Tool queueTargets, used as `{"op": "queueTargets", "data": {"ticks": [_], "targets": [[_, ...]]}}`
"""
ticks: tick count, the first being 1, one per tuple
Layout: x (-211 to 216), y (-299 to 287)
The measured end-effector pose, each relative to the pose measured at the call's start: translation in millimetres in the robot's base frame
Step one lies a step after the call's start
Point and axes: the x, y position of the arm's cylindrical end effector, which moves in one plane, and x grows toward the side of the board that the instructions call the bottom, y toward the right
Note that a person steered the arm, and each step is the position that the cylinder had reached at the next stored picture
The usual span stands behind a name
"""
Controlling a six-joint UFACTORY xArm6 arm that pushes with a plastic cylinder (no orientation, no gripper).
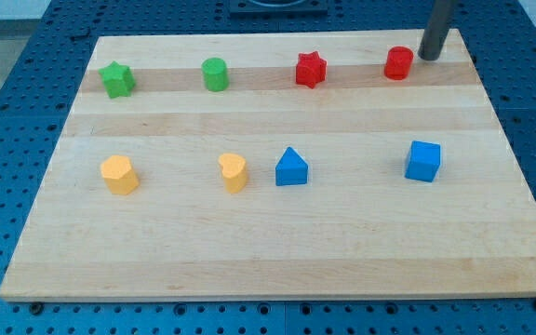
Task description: Move red circle to the red star
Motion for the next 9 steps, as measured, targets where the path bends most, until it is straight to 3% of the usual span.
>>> {"op": "queueTargets", "data": {"ticks": [5,9], "targets": [[68,-43],[37,-62]]}}
